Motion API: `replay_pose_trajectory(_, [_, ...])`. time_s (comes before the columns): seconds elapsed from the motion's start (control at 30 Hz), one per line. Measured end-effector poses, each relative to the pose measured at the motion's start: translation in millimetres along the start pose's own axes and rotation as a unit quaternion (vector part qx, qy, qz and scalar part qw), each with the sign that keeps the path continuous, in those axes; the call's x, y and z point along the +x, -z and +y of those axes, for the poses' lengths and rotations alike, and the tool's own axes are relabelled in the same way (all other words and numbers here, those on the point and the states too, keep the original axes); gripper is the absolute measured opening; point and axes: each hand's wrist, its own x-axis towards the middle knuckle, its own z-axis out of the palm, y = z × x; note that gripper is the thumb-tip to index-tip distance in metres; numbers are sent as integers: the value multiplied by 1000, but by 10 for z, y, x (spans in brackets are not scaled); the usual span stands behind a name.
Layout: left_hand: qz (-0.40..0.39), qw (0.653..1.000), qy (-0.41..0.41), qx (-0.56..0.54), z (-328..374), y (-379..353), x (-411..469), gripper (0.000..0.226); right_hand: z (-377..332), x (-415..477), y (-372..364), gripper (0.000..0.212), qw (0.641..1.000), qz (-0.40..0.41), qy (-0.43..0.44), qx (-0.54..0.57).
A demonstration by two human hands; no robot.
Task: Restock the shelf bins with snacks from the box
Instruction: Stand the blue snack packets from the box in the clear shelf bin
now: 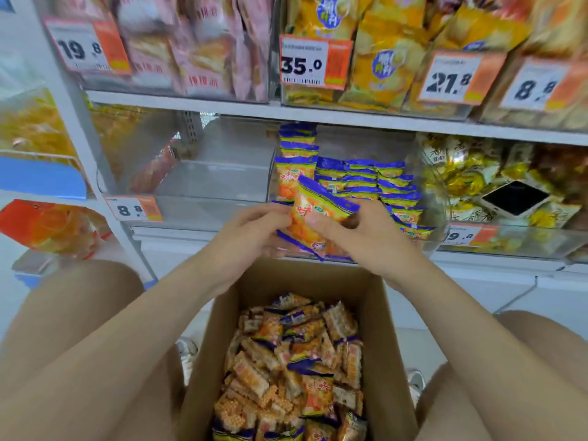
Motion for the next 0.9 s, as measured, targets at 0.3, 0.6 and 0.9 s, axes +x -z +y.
replay_pose_trajectory(0.3, [70,974,-124,176,-64,5,86,31,63,310,24,47,992,14,-74,103])
replay_pose_trajectory(0.6, [197,897,-157,362,-232,186,341,53,204,793,-93,38,986,158,-1,-61])
replay_pose_trajectory(0.9, [162,901,-135,379,-355,152,443,38,331,1007,-303,62,986,104,32,-126])
